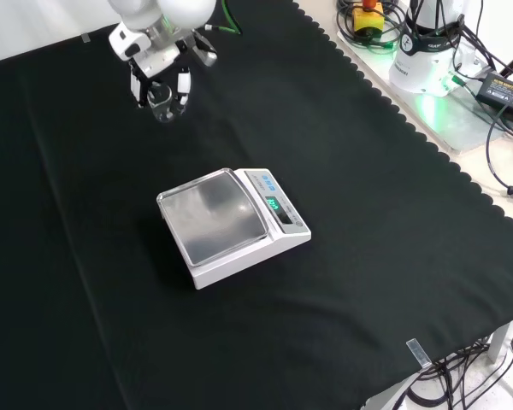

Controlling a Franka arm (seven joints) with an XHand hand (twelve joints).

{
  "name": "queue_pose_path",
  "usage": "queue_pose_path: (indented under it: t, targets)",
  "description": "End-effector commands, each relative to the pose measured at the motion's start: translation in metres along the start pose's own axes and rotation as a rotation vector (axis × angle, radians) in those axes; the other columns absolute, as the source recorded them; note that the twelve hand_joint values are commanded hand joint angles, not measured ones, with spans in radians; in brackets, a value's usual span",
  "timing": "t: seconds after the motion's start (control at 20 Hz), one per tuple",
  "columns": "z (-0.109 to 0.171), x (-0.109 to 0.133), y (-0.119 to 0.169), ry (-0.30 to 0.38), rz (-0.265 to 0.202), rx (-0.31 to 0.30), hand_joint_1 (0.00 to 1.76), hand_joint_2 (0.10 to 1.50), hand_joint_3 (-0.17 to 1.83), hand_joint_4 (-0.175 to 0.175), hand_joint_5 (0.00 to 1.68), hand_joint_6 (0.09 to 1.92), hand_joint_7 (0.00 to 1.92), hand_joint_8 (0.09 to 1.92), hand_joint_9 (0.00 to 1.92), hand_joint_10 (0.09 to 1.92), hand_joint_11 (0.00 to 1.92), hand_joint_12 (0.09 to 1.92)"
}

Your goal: Pick up the beaker.

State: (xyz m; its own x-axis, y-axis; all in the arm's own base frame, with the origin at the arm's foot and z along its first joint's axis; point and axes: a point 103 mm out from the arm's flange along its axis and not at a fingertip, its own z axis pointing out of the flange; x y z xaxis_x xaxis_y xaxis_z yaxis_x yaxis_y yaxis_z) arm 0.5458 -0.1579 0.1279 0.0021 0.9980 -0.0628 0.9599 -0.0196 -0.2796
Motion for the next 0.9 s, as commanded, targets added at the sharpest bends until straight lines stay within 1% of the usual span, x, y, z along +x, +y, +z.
queue_pose_path:
  t: [0.05,0.3,0.55,0.6,0.65,0.8,0.85,0.9]
  targets:
    - [-0.027,0.047,-0.002,0.007,0.022,-0.021,1.16,0.66,0.55,-0.175,1.09,0.21,1.11,0.41,1.50,0.09,1.57,0.56]
    - [-0.047,0.085,-0.002,0.050,-0.003,-0.054,1.15,0.65,0.55,-0.175,1.09,0.21,1.11,0.41,1.50,0.09,1.57,0.56]
    - [-0.063,0.129,-0.001,0.052,-0.033,-0.074,1.14,0.65,0.55,-0.175,1.09,0.21,1.11,0.41,1.51,0.09,1.57,0.55]
    - [-0.067,0.166,0.010,0.018,-0.006,-0.069,1.14,0.65,0.55,-0.175,1.09,0.21,1.11,0.41,1.51,0.09,1.57,0.55]
    - [-0.071,0.188,0.015,0.011,-0.003,-0.070,1.14,0.65,0.55,-0.175,1.08,0.21,1.11,0.41,1.51,0.09,1.57,0.55]
    - [-0.081,0.221,0.019,0.022,-0.026,-0.079,1.14,0.65,0.56,-0.175,1.08,0.21,1.11,0.40,1.51,0.09,1.57,0.55]
    - [-0.085,0.238,0.022,0.023,-0.033,-0.084,1.14,0.65,0.56,-0.175,1.08,0.21,1.11,0.40,1.51,0.09,1.57,0.55]
    - [-0.089,0.249,0.023,0.031,-0.036,-0.091,1.13,0.65,0.56,-0.175,1.08,0.21,1.11,0.40,1.51,0.09,1.57,0.55]
